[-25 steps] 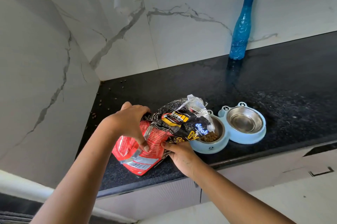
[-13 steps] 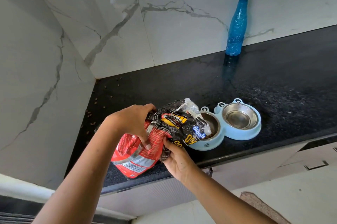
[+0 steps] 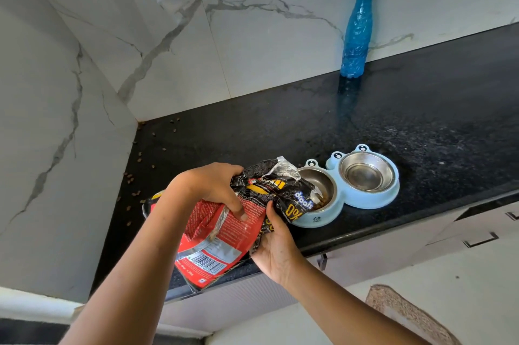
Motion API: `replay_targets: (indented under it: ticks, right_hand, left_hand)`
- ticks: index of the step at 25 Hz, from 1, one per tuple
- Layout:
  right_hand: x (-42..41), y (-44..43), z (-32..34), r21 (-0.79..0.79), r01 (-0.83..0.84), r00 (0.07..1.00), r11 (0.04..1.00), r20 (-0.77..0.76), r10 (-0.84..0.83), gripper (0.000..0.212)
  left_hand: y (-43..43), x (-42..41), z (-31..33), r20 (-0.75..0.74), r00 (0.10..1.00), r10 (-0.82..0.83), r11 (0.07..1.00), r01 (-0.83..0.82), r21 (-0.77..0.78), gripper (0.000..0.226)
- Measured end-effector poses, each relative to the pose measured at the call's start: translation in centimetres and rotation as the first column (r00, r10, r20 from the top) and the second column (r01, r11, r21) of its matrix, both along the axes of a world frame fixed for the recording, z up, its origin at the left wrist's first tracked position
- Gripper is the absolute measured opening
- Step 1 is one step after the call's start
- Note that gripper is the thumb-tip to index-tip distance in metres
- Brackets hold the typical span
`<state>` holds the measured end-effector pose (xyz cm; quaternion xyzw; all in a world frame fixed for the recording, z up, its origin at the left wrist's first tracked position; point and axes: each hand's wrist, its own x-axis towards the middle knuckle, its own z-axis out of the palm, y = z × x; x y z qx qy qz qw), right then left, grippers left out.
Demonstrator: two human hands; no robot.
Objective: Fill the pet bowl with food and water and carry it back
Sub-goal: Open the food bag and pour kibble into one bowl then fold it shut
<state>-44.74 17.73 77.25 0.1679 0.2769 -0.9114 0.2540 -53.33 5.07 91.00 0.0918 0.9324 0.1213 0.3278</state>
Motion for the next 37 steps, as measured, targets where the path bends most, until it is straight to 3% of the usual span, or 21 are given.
replay_targets:
  ticks: [7,13,16,21,25,31,37]
  right_hand:
    - [0.3,0.3,0.6,0.005,0.031,0.998,1.0,-0.05,-0.03,0.052]
    - [-0.4,0.5,0.5,-0.014,0.097,0.995,0.995,-0.03,-0.097,0.051]
    - [-0.5,0.3,0.7,0.023,0.116,0.993,0.993,-0.011,-0.116,0.049]
    - [-0.4,-0.3,0.7,0.104,0.174,0.984,0.979,-0.059,-0.169,0.055]
    - [0.2,-0.2,0.8,0.072,0.209,0.978,0.975,-0.04,-0.206,0.059]
    - [0.3,0.6,1.5,-0.014,0.127,0.992,0.992,0.024,-0.126,0.041]
    - [-0.4,0.4,1.7,-0.049,0.095,0.995,0.994,0.04,-0.093,0.045]
  left_hand:
    - [-0.7,-0.2,-0.4,0.043,0.999,-0.02,0.999,0.018,0.052,0.088]
    - [-0.5,-0.6,0.3,0.149,0.989,-0.013,0.994,-0.004,0.113,0.059]
    - [0.4,-0.7,1.3,0.185,0.983,-0.006,0.996,-0.012,0.093,0.058]
    - [3.7,-0.7,1.5,-0.016,0.994,-0.11,0.984,0.106,-0.141,0.079]
    - [3.9,-0.7,0.0,-0.054,0.995,-0.082,0.996,0.08,-0.049,0.082]
    - [4.1,-1.1,-0.3,-0.073,0.994,-0.085,0.993,0.078,-0.087,0.095]
    - [3.6,-1.4,-0.4,-0.065,0.996,-0.062,0.997,0.058,-0.059,0.089]
